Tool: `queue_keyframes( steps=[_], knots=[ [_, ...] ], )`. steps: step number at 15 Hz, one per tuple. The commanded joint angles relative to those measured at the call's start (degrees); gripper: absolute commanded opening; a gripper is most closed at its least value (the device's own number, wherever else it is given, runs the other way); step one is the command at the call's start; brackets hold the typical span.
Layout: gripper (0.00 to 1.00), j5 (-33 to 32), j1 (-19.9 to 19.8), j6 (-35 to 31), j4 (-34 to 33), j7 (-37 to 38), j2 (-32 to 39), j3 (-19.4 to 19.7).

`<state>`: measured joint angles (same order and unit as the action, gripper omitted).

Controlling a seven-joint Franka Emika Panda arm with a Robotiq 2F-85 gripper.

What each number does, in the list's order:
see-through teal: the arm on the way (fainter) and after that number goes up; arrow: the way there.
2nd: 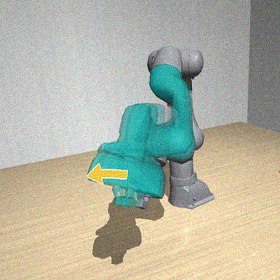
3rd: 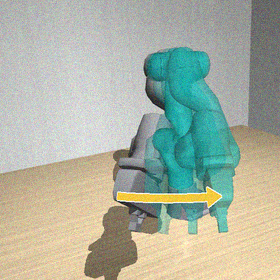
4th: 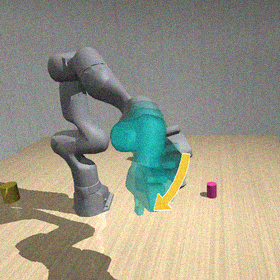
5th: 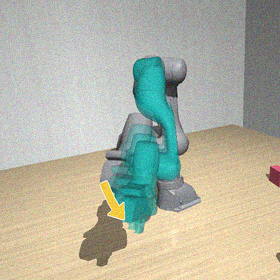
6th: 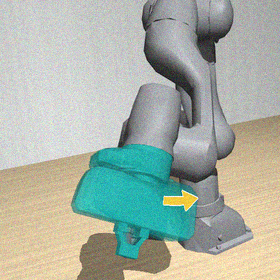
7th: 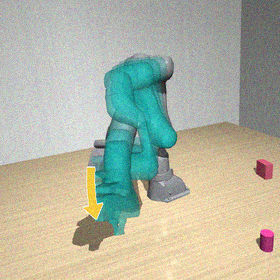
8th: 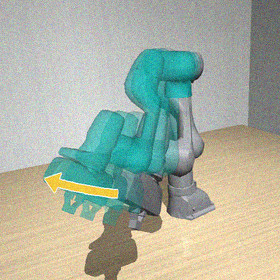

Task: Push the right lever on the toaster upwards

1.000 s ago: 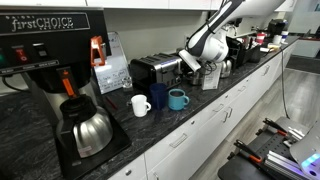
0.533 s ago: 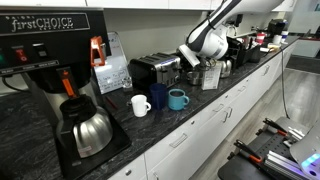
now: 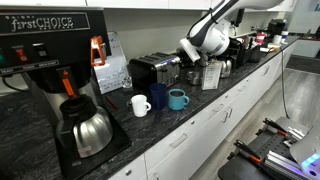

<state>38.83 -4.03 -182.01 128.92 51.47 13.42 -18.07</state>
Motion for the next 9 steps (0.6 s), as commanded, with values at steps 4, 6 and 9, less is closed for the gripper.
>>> queue_keyframes(
  steps=[4,6,9],
  knots=[
    [0.33,3.1,-6.5,1.5,2.0,-6.0,-6.6,-5.9],
    [0.46,4.9,-8.7,4.3,3.6,-8.8,-10.1,-7.3],
    [0.69,13.1,-9.8,15.0,6.1,-16.9,-18.9,-6.5]
  ],
)
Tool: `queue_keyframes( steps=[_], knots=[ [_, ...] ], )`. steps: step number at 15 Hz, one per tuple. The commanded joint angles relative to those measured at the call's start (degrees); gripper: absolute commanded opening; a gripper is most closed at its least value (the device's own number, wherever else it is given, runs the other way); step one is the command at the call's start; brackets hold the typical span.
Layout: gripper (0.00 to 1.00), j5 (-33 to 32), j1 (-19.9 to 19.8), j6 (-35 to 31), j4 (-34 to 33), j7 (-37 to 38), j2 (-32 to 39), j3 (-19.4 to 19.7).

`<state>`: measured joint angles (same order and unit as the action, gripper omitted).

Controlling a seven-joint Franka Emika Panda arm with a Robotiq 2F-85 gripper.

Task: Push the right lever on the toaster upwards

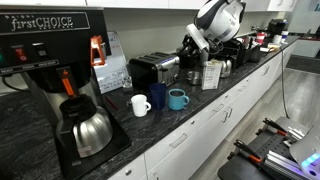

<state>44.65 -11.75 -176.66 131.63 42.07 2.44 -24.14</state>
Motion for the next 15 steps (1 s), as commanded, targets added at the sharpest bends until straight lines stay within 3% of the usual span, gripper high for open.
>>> queue_keyframes(
  steps=[1,2,3,4,5,6,8,15],
  knots=[
    [0.76,10.4,-1.6,14.2,5.0,-10.6,-11.4,1.3],
    [0.84,11.8,-1.5,18.2,7.4,-12.7,-15.0,3.1],
    [0.9,10.3,4.4,22.7,10.1,-13.0,-18.4,11.1],
    [0.98,8.3,3.9,27.0,12.7,-13.2,-21.5,13.3],
    [0.99,5.8,3.8,31.2,14.6,-13.2,-24.3,15.8],
    [0.85,6.5,5.1,24.7,11.6,-11.5,-19.6,14.5],
    [0.99,5.1,4.7,29.9,14.7,-12.2,-24.2,17.3],
    [1.0,5.1,5.8,30.3,15.2,-12.3,-24.6,17.2]
  ],
)
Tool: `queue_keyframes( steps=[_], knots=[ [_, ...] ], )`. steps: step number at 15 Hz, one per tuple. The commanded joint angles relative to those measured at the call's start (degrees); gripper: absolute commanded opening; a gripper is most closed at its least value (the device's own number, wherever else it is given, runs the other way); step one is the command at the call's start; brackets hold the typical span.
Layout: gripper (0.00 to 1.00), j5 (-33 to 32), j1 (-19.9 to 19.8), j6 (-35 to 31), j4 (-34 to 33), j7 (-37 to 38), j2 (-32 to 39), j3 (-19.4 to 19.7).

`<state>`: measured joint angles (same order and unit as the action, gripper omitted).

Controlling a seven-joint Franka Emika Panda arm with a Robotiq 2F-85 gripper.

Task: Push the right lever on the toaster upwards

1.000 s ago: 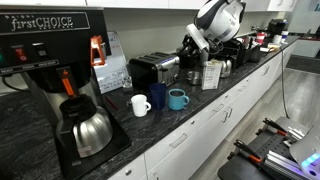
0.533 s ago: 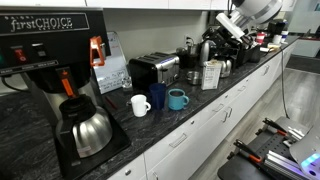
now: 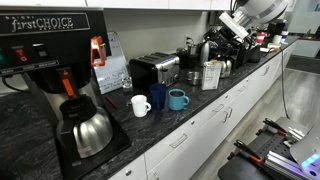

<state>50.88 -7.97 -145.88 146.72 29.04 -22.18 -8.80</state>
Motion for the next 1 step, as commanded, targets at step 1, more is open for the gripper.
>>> queue_keyframes(
  steps=[1],
  knots=[
    [1.0,-1.1,2.0,-0.4,0.1,0.8,0.1,1.9]
  ],
)
